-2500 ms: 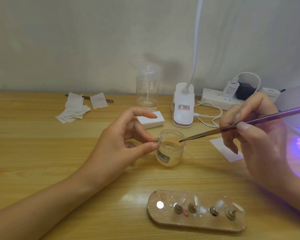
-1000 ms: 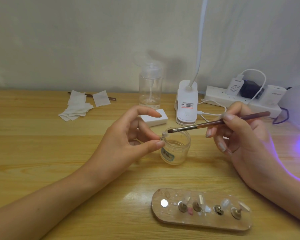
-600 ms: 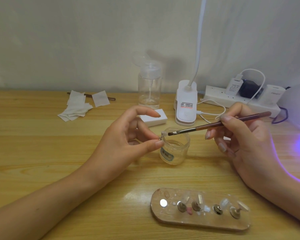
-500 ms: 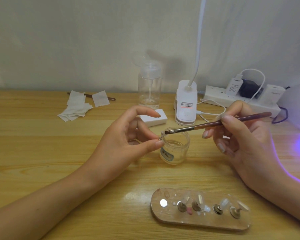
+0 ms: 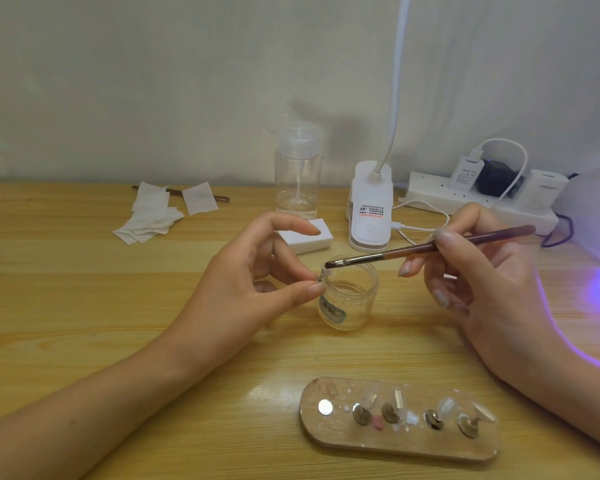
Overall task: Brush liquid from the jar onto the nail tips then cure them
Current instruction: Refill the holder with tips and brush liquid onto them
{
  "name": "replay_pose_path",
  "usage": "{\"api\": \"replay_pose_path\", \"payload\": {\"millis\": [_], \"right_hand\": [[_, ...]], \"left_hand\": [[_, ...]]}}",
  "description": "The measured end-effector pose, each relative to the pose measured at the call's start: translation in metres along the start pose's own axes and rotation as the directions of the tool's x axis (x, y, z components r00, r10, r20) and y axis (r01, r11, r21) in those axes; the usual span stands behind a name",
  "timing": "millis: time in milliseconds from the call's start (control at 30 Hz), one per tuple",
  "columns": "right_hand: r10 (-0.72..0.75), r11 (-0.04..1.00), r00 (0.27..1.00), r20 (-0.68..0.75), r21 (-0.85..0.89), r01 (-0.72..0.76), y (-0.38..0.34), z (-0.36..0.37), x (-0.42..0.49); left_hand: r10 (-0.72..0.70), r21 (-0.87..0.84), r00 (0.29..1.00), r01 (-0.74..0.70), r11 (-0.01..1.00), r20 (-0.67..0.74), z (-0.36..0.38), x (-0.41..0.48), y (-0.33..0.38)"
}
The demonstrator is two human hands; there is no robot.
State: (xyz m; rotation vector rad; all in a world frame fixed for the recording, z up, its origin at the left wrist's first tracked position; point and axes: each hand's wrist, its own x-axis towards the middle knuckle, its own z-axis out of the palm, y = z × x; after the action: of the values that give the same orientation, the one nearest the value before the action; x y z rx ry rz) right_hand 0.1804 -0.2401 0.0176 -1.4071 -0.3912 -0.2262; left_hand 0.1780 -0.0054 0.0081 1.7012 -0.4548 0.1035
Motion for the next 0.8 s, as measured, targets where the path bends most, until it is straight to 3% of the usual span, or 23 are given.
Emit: {"api": "replay_pose_path", "payload": {"millis": [300,500,700,800], "right_hand": [[0.033,0.999,0.996,-0.081,-0.03,-0.035,0.002,-0.005,0.0014],[0.023,1.0,1.0,0.007,-0.012,-0.023,0.0011,-0.0016,0.0008],[0.054,0.998,0.995,-0.086,-0.039,-0.057,0.0014,-0.0053,0.0021],[0.031,0.999,0.998,-0.049,0.009,-0.031,0.0007,-0.0032,0.0019]], "left_hand": [[0.009,0.017,1.0,-0.009,1.0,-0.006,0.0003,-0.0004,0.001],[0.012,0.012,1.0,-0.011,1.0,-0.016,0.001,0.0,0.0014],[0.01,-0.002,1.0,-0.01,1.0,-0.014,0.0013,0.0005,0.0005],[0.013,0.0,1.0,-0.013,1.0,-0.011,0.0009,0.0008,-0.0004]]}}
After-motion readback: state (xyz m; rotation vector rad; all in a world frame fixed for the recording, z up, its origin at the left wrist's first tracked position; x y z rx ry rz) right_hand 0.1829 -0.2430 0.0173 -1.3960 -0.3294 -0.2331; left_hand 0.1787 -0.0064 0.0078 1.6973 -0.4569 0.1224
